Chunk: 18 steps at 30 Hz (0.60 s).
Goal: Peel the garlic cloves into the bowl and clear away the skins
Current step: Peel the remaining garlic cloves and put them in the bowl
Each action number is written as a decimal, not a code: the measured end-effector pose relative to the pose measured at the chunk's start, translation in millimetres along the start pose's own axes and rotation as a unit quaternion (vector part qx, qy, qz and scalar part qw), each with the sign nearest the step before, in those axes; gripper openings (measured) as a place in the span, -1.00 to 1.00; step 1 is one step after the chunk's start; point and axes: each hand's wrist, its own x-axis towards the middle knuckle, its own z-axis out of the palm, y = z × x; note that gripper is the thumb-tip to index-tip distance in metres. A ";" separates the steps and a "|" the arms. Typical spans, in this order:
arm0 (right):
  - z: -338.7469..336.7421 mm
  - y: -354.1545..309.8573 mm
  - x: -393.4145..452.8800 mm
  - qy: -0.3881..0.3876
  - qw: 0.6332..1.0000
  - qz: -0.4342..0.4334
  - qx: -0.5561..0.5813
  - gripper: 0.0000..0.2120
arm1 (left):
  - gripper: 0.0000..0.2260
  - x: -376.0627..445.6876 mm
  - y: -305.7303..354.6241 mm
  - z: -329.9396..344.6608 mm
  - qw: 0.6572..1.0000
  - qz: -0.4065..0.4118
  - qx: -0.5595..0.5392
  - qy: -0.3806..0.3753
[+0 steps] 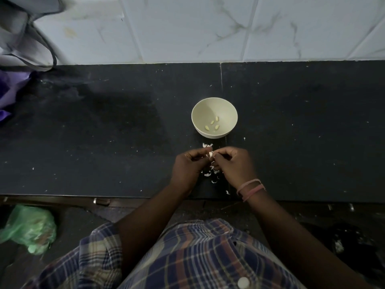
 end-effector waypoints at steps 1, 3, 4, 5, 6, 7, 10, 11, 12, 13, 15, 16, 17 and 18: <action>0.3 -0.5 -0.3 0.002 1.000 0.006 0.000 -0.90 | -0.75 -0.1 0.5 -0.2 1.000 0.005 0.014 0.002; 0.9 -0.7 -0.8 0.008 1.000 0.013 -0.005 -0.91 | -0.75 -0.7 1.5 -0.3 0.999 0.016 0.046 0.006; 1.3 -0.4 -0.4 0.010 1.000 0.015 -0.011 -0.92 | -0.76 -1.4 2.6 0.2 0.998 0.021 0.059 0.007; 1.8 -0.7 -0.2 0.012 1.000 0.018 -0.017 -0.92 | -0.76 -1.6 4.0 0.7 0.997 0.025 0.069 0.009; 2.1 -1.3 0.1 0.012 0.999 0.022 -0.021 -0.93 | -0.76 -2.0 5.4 1.3 0.997 0.029 0.075 0.009; 2.3 -1.7 0.5 0.012 0.999 0.025 -0.026 -0.93 | -0.77 -2.4 6.7 2.4 0.996 0.032 0.077 0.008; 1.9 -1.8 1.6 0.015 0.998 0.018 -0.051 -0.95 | -0.78 -4.2 11.0 4.3 0.996 0.038 0.083 0.006; 1.5 -1.9 1.5 0.017 0.998 0.011 -0.062 -0.96 | -0.78 -4.4 12.3 4.3 0.996 0.039 0.085 0.007; 1.2 -1.3 1.9 0.019 0.997 0.006 -0.070 -0.96 | -0.78 -4.6 13.1 4.0 0.996 0.038 0.086 0.007; 1.0 -1.0 2.2 0.023 0.997 0.001 -0.076 -0.96 | -0.78 -4.7 14.6 3.9 0.996 0.036 0.086 0.004; 0.8 0.4 3.4 0.030 0.996 -0.008 -0.084 -0.96 | -0.78 -4.5 17.1 3.6 0.995 0.032 0.090 0.002; 0.9 0.8 4.3 0.032 0.996 -0.013 -0.087 -0.96 | -0.78 -4.2 18.0 3.3 0.995 0.033 0.094 0.002; 0.6 1.4 5.3 0.032 0.996 -0.016 -0.088 -0.97 | -0.77 -3.9 18.4 3.4 0.995 0.034 0.098 0.001; 0.5 1.5 5.9 0.030 0.996 -0.016 -0.082 -0.96 | -0.77 -3.9 18.3 3.1 0.994 0.033 0.101 -0.001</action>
